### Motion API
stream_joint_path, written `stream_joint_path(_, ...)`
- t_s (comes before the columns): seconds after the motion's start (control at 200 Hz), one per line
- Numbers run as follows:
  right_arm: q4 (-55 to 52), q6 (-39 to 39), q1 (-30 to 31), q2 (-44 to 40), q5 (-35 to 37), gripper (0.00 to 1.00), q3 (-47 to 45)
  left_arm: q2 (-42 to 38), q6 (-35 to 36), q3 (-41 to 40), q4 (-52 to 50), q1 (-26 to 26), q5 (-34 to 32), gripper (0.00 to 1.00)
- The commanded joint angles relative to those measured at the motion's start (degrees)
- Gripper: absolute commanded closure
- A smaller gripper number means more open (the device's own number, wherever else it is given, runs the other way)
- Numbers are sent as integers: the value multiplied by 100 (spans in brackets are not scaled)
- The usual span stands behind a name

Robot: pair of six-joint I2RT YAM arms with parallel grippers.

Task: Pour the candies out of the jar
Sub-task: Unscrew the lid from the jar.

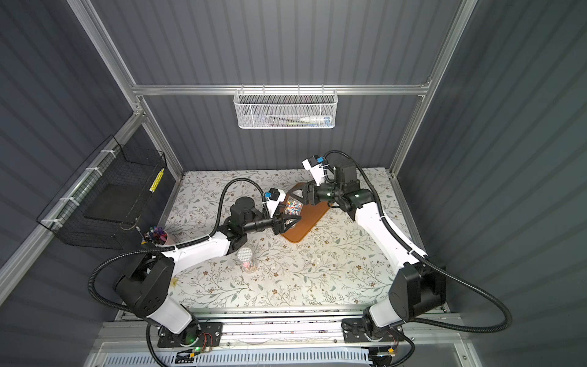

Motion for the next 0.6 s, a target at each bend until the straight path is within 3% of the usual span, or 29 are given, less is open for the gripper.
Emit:
stream_joint_path(0.0,173,225,27,-72,-243,45,-203,161,39,158,236,51,-123,100)
stream_joint_path(0.285,858,991,-166,-415,-272,47,-1348,673,-537,-9,892,0,240,100)
stream_joint_path(0.595,1280,1826,-429,-1057,-487,50,-2777,1049,-638,-312,1358,-326,264,100)
